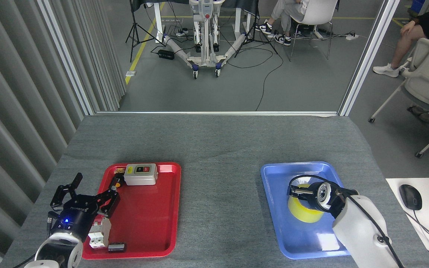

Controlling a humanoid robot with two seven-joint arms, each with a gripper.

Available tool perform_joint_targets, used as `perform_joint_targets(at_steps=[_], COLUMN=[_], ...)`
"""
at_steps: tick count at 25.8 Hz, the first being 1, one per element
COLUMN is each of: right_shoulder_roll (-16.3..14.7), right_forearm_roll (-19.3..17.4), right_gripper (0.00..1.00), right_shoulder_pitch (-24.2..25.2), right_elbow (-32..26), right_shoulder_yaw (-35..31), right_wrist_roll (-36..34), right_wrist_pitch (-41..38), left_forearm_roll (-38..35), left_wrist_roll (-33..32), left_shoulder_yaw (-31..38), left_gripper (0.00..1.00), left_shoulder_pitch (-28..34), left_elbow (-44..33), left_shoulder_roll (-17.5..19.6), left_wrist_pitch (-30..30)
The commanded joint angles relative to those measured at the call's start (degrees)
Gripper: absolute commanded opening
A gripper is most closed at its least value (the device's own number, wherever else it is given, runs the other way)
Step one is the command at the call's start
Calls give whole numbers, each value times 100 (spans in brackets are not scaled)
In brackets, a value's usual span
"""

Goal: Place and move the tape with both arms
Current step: 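Lower the tape into the blue tray with the right gripper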

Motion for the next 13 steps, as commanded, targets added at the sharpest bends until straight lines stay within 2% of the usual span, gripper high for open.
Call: perform_joint_targets(at_steps=[1, 5, 8, 10, 13], right_shoulder_roll=[20, 20, 20, 11, -24], right_forearm_roll=[12, 21, 21, 65, 205], right_gripper=[77, 80, 91, 97, 98], right_shoulder_pitch=[22, 31, 58, 93, 392], right_elbow=[-3, -12, -117, -267, -416], right_shoulder_yaw=[0, 0, -18, -44, -79], right_wrist_roll=[-103, -208, -437, -868, -2001], right_wrist_pitch=[3, -32, -261, -516, -867], left_forearm_roll=[-272, -264, -61, 106, 229], left_wrist_roll=[-359, -429, -438, -438, -376], left_shoulder_yaw=[47, 65, 73, 73, 161], left_gripper=[100, 100, 100, 100, 100], left_shoulder_pitch=[121, 218, 218, 218, 209], left_elbow=[-188, -364, -328, -337, -381], left_shoulder_roll=[-6, -24, -33, -24, -33], left_wrist_pitch=[-82, -100, -74, -82, -65])
